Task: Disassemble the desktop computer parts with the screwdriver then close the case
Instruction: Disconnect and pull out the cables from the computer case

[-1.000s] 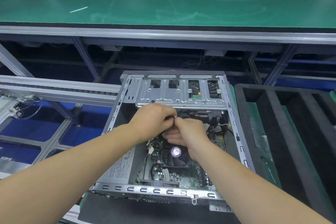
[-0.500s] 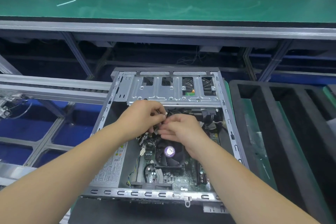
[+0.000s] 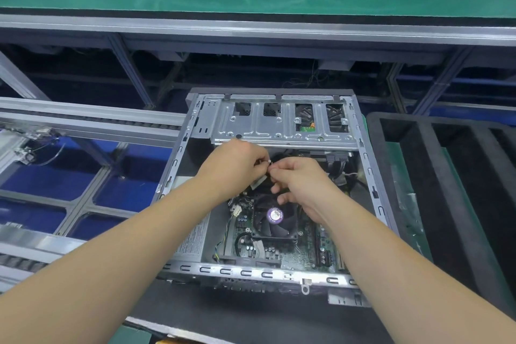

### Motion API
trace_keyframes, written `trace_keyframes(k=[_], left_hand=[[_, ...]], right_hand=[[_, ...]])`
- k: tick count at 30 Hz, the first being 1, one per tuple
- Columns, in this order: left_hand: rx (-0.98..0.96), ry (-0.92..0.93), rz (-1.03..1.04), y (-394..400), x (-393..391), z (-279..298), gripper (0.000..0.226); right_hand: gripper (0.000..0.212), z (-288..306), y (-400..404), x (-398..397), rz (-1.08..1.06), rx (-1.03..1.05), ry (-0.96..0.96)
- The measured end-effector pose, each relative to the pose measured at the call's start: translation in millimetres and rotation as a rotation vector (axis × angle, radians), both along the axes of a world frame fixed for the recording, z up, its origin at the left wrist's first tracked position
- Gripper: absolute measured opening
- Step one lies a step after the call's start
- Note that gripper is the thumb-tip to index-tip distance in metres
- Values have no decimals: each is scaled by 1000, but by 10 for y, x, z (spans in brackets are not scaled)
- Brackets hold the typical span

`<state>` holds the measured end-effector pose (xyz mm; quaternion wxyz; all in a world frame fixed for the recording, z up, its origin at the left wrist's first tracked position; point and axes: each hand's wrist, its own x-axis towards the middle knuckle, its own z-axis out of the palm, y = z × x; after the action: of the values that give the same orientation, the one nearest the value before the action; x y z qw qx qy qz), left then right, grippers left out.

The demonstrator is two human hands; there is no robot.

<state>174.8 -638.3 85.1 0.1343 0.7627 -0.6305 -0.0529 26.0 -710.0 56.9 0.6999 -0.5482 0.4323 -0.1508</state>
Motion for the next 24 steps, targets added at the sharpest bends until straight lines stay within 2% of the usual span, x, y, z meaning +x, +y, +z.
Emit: trace_keyframes(k=[8, 24], left_hand=[[29, -103, -22, 16, -35, 26, 24], [90, -239, -67, 19, -63, 34, 26]], right_hand=[[11, -16, -15, 25, 47, -21, 39], [7, 10, -26, 19, -2, 51, 32]])
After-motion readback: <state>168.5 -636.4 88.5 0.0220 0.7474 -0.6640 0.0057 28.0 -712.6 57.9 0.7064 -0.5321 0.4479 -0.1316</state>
